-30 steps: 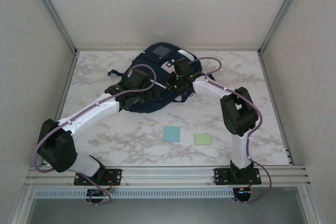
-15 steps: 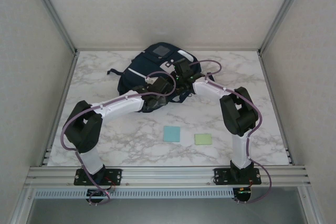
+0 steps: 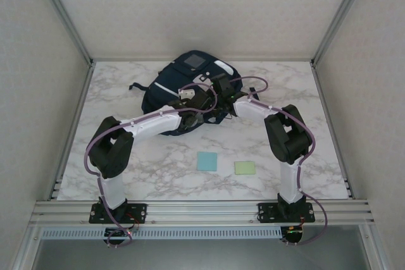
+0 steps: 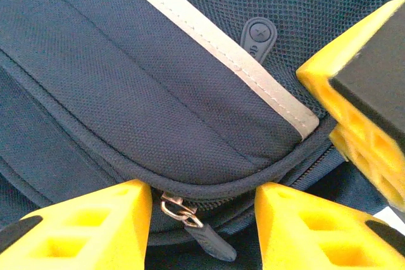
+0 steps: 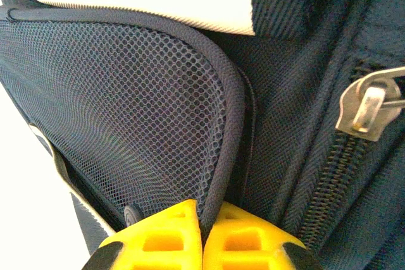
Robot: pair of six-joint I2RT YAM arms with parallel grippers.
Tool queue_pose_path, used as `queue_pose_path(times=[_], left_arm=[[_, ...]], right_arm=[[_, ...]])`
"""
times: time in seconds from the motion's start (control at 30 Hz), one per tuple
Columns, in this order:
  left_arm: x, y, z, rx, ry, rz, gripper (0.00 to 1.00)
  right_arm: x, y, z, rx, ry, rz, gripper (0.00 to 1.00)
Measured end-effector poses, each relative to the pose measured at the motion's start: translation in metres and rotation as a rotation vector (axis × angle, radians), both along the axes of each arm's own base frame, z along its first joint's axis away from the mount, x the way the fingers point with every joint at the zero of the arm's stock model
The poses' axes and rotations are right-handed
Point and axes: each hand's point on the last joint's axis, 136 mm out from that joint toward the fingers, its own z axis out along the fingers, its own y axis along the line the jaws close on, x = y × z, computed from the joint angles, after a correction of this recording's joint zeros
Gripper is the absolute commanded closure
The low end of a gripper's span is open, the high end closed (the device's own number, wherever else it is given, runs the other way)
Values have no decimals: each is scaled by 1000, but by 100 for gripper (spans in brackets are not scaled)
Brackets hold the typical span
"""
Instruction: Pack the student bag
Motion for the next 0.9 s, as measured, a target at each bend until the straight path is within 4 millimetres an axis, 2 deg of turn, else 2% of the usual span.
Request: queue_pose_path(times=[0.2, 0.27, 0.5, 0.57, 0.6, 0.67, 0.73, 0.8, 0.9], left_arm=[[-14, 10, -23, 19, 50, 2, 69], [-14, 11, -25, 22, 52, 3, 77], [-14, 13, -24, 42, 48, -7, 89], [-13, 14, -24, 48, 49, -13, 85], [-13, 14, -24, 50, 50, -15, 78], [-12, 16, -24, 61, 50, -21, 58], [-10, 22, -24, 73, 54, -15, 51], [-8, 26, -24, 85, 57, -16, 53], [-5, 25, -24, 97, 60, -29, 64]], right_arm=[[-2, -2, -2, 3, 17, 9, 100], [-2, -2, -2, 3, 18, 10, 100], [-1, -3, -2, 6, 18, 15, 100], [-1, -4, -1, 8, 17, 20, 100], [-1, -4, -1, 10, 15, 23, 100], [-1, -5, -2, 12, 12, 23, 100], [-1, -6, -2, 13, 9, 25, 100], [0, -6, -2, 16, 4, 24, 100], [0, -6, -2, 20, -2, 26, 100]])
